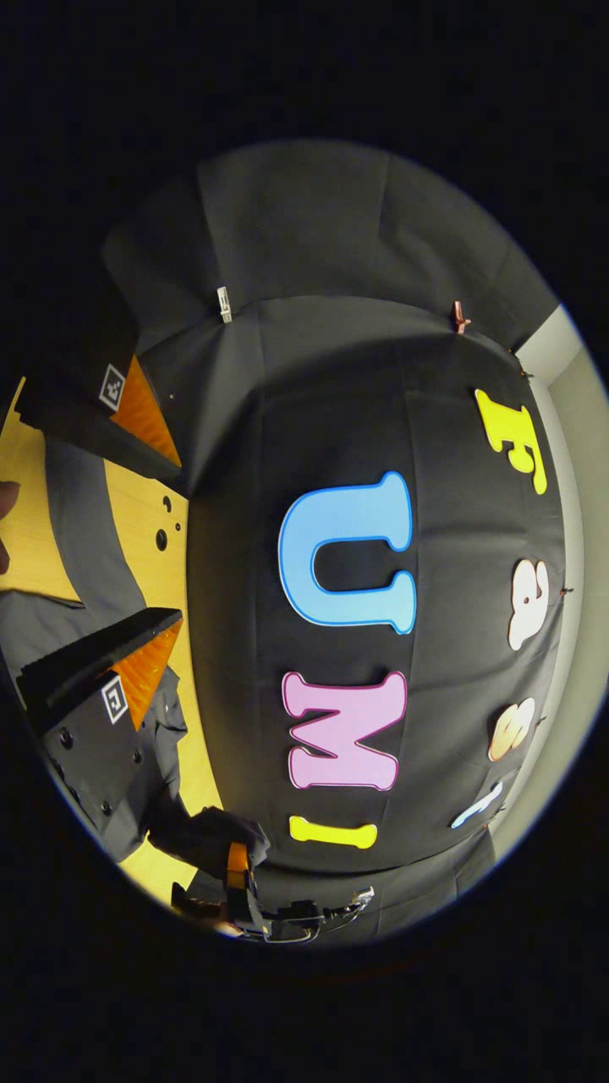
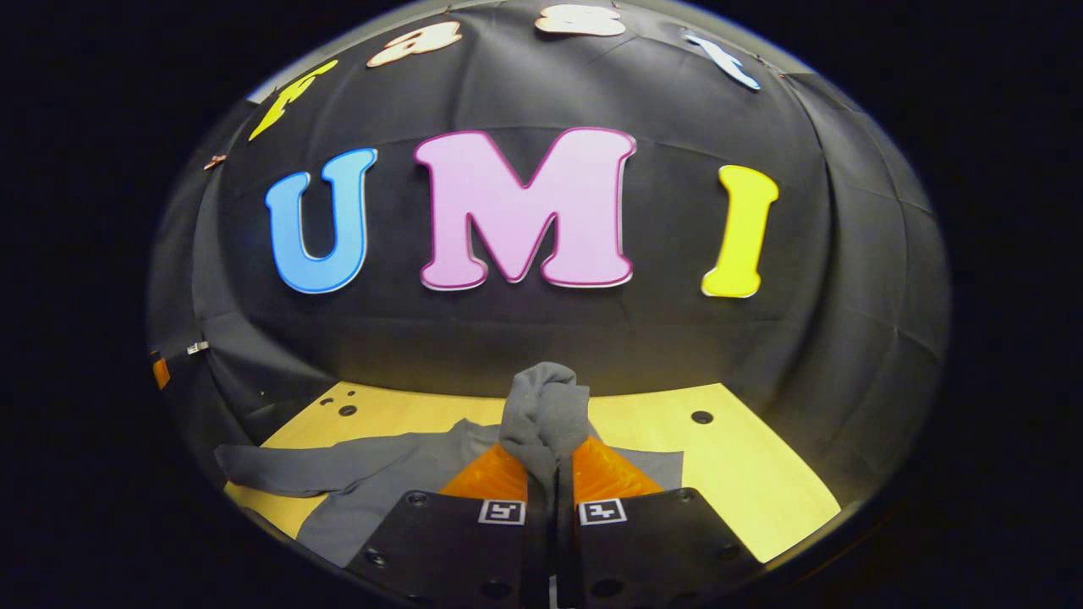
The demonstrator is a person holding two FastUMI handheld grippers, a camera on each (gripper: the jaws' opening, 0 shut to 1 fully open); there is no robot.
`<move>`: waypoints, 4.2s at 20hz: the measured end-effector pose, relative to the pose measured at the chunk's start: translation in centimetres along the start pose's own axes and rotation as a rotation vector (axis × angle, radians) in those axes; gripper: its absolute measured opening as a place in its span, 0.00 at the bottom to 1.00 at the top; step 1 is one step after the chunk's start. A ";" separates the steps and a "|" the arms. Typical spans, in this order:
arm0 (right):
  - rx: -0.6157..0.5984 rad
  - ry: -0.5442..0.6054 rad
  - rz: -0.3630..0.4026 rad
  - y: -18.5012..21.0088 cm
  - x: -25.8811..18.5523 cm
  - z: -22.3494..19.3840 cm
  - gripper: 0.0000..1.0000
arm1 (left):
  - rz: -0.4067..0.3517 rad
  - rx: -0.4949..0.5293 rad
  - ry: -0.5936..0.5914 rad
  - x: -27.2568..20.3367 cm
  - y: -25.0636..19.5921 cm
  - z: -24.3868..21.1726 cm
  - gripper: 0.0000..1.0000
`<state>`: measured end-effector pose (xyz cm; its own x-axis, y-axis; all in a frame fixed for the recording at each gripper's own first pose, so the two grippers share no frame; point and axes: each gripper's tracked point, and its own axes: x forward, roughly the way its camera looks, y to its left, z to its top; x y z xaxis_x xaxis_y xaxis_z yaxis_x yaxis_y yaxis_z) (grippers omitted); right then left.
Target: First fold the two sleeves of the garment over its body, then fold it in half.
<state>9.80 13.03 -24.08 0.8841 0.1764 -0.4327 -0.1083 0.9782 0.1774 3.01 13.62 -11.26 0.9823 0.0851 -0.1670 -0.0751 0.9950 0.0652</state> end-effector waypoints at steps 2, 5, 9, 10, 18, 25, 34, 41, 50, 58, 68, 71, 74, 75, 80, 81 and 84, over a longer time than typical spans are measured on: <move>-0.003 0.026 0.028 2.9 1.2 -1.3 0.08 | 0.016 -0.006 0.007 -0.1 1.6 -0.6 0.97; -0.027 0.074 0.055 6.7 2.9 -3.9 0.08 | 0.039 -0.001 0.017 -0.2 4.0 -1.6 0.97; -0.066 0.161 0.077 11.0 4.7 -8.8 0.08 | 0.078 -0.009 0.044 0.1 6.9 -3.4 0.97; -0.067 0.183 0.079 11.7 5.2 -10.0 0.08 | 0.087 -0.009 0.051 0.2 7.5 -3.9 0.97; -0.072 0.386 0.148 18.0 6.9 -19.0 0.15 | 0.124 -0.011 0.103 1.9 11.4 -7.1 0.99; -0.058 0.533 0.237 21.1 5.9 -23.7 0.36 | 0.140 -0.006 0.152 3.0 13.1 -10.5 0.99; 0.166 0.548 0.555 27.7 -1.0 -20.9 0.70 | 0.168 0.055 0.237 3.2 15.3 -16.5 0.98; 0.128 0.461 0.464 20.9 -4.4 -17.8 0.82 | 0.236 0.038 0.379 4.6 18.7 -24.4 0.98; 0.205 0.397 0.340 13.7 -7.4 -14.9 0.82 | 0.263 -0.085 0.591 7.3 19.3 -33.7 0.98; 0.264 0.367 0.312 11.9 -7.9 -13.5 0.82 | 0.151 0.003 0.599 7.7 17.6 -33.7 0.41; 0.246 0.236 0.199 4.4 -8.6 -10.4 0.82 | 0.137 0.036 0.475 7.8 14.5 -23.0 0.06; 0.185 0.249 0.141 0.5 -8.8 -11.5 0.82 | 0.128 0.029 0.398 7.1 11.7 -18.2 0.06; 0.149 0.241 0.105 -2.4 -9.1 -12.1 0.91 | 0.087 0.056 0.332 6.7 7.1 -13.6 0.06; 0.138 0.238 0.094 -3.3 -9.1 -12.3 0.97 | 0.069 0.067 0.317 6.6 5.4 -12.6 0.06; 0.139 0.250 0.074 -7.2 -9.8 -13.3 0.99 | -0.034 0.108 0.261 6.0 -4.1 -7.8 0.06; 0.145 0.249 0.072 -7.9 -10.0 -13.3 0.99 | -0.049 0.112 0.249 5.7 -6.1 -7.1 0.06; 0.136 0.245 0.063 -10.2 -10.7 -13.5 0.99 | -0.113 0.102 0.233 5.1 -11.9 -5.7 0.06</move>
<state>-4.74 2.61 -33.20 0.7393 0.2742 -0.6151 -0.0829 0.9435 0.3209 7.96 2.50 -18.50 0.9164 -0.0043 -0.4003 0.0616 0.9895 0.1304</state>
